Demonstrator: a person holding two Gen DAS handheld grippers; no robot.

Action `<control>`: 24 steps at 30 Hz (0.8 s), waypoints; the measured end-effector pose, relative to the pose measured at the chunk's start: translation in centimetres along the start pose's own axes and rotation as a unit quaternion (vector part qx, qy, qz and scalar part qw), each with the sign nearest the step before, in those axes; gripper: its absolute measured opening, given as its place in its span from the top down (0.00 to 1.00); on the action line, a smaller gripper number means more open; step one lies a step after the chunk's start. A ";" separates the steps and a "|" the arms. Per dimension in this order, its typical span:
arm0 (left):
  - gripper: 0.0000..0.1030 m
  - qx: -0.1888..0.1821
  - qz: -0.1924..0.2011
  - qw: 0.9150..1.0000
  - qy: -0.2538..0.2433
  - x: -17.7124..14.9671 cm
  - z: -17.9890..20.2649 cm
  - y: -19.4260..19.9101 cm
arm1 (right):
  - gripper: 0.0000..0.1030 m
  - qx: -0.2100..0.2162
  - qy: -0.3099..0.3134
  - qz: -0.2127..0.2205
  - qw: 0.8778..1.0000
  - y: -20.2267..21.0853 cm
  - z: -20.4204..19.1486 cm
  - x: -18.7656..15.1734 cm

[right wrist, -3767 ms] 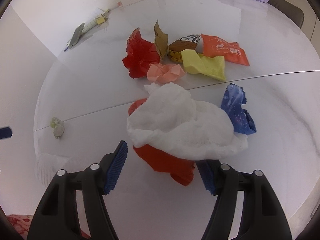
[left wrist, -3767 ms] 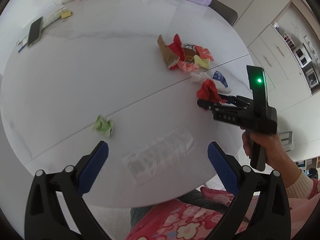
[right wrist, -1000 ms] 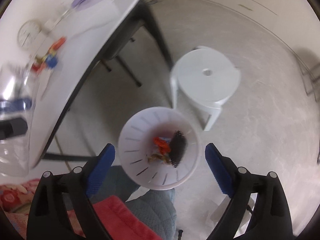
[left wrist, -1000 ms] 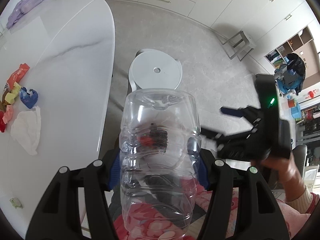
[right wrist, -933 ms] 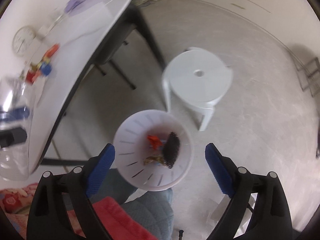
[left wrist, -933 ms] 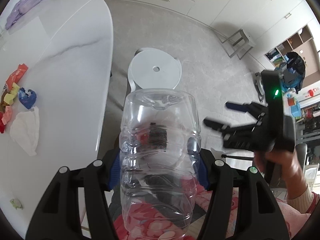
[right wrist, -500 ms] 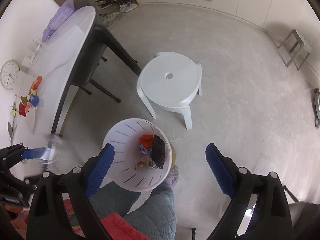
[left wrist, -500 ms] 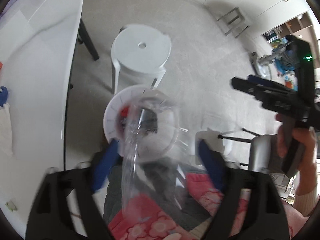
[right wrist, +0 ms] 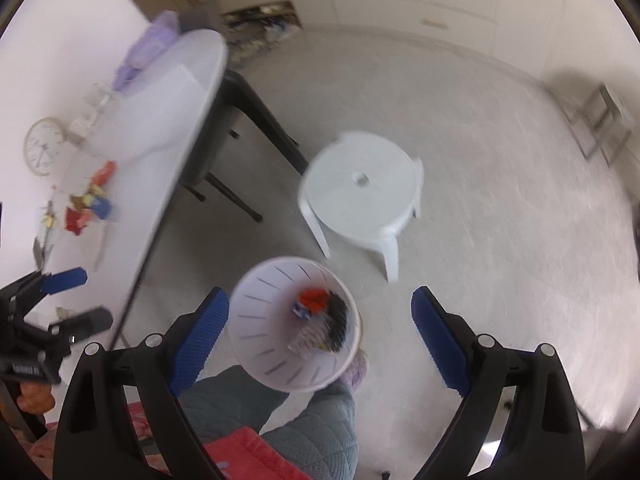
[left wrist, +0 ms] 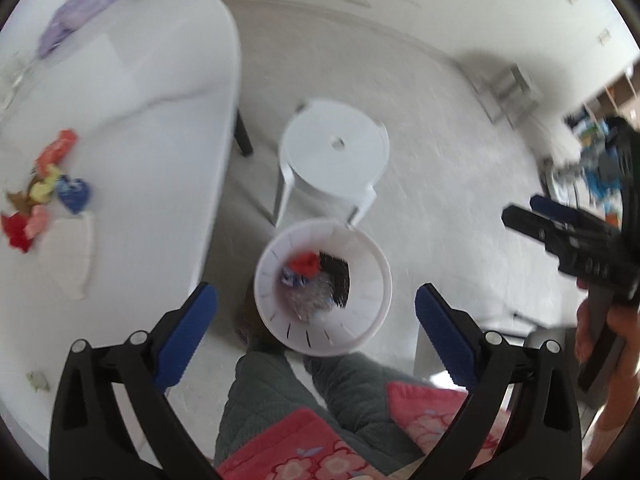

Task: Collect trash
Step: 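Carry the red wrapper and clear bottle to the white bin and release them, then move both grippers back over the table toward the white tissue and blue wrapper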

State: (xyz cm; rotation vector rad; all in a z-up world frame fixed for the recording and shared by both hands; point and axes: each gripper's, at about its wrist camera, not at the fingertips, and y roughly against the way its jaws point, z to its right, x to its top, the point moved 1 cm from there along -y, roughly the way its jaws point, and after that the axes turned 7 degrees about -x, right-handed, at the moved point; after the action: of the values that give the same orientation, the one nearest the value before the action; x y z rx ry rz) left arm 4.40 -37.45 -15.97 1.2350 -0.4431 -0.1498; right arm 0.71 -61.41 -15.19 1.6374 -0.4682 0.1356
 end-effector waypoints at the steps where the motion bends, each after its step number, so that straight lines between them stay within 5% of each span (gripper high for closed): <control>1: 0.08 -0.004 0.006 1.000 0.014 0.2 -0.5 0.7 | 0.11 0.001 0.008 0.008 1.000 0.5 -0.5 0.4; 6: 0.08 -0.015 0.036 0.998 0.053 0.6 -2.2 3.1 | 0.08 0.011 0.046 0.056 0.997 3.0 -3.9 2.1; 10: 0.08 0.009 0.056 0.997 0.055 0.6 -2.9 4.8 | 0.06 0.012 0.073 0.079 0.994 4.0 -6.7 2.9; 24: 0.08 0.024 0.088 0.992 0.086 0.2 -7.8 7.7 | 0.05 0.006 0.125 0.087 0.988 3.4 -13.1 4.2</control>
State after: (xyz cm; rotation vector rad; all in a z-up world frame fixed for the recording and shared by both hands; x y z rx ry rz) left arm 6.76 -28.10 -10.77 1.2376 -0.4045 0.1166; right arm 5.67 -49.75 -8.81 1.5646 -0.4183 0.4694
